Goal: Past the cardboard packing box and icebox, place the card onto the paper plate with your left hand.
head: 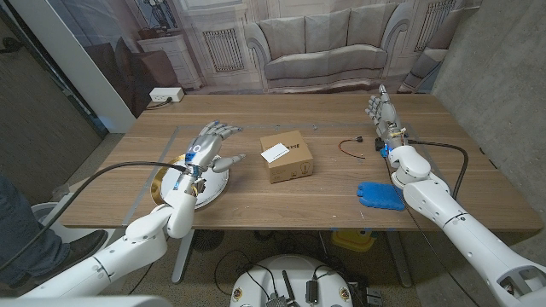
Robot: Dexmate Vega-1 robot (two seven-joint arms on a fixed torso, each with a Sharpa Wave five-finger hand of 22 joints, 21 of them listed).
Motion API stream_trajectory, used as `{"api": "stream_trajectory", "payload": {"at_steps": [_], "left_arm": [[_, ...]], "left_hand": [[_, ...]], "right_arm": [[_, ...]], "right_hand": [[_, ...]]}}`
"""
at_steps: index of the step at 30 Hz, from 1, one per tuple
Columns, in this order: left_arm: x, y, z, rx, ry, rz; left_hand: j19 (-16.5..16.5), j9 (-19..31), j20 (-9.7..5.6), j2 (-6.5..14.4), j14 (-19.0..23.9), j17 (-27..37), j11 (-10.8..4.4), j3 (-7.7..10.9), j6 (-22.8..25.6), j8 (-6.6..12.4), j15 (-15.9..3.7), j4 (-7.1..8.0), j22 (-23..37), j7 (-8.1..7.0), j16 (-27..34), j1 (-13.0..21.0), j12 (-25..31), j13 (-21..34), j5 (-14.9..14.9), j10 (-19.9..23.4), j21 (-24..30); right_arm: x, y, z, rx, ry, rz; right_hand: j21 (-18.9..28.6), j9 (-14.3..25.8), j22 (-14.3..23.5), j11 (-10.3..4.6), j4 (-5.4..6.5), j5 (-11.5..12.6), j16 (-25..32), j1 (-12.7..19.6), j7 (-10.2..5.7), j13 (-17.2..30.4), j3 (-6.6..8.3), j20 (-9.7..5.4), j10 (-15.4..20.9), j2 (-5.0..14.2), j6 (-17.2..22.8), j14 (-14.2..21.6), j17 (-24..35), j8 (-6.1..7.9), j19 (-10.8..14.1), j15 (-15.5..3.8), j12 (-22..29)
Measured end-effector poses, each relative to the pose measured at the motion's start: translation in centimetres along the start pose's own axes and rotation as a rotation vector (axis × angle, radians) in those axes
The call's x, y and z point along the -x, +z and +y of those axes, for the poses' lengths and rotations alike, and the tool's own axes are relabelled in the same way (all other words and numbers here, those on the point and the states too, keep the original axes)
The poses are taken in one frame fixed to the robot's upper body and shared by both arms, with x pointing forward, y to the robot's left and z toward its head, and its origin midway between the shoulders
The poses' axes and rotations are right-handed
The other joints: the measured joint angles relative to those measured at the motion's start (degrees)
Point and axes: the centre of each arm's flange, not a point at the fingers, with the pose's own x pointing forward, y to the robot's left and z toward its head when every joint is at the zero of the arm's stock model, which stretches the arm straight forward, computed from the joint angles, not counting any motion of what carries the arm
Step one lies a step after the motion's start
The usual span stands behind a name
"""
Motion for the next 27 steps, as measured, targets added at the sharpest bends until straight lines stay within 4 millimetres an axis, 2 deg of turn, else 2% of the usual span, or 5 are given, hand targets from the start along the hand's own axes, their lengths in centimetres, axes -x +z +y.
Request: {"api": "stream_trajectory", "payload": {"at_steps": [16,27], "left_arm": [[0.1,1.0,0.2,-0.058,-0.048,-0.077],[0.5,1.6,0.2,-0.119,-0.044,-0.11]], "left_hand": [[0.0,0.0,0.0,-0.1,0.0,-0.1,0.0,-0.48,0.2,0.0,0.0,0.48,0.0,0.22,0.0,-0.1,0.0,0.0,-0.4,0.0,0.0],[-0.3,0.0,-0.32,-0.5,-0.2,0.0,-0.1,-0.65,-0.6,-0.68,0.21,0.65,0.0,0.0,0.0,0.1,-0.6,0.0,-0.4,-0.5,0.0]], "right_arm": [[0.2,0.3,-0.3,-0.009,-0.012,-0.019],[0.4,0.5,-0.5,-0.015,-0.021,-0.032]], "right_hand": [[0.0,0.0,0.0,-0.31,0.0,0.0,0.0,0.0,0.31,0.0,0.0,0.0,0.3,0.0,0.3,0.4,0.0,0.0,0.0,-0.01,0.0],[0.0,0.0,0.0,-0.31,-0.16,0.0,0.0,0.0,0.11,0.0,-0.16,-0.03,0.3,0.0,0.5,0.4,0.0,0.0,0.0,-0.01,0.0]]}}
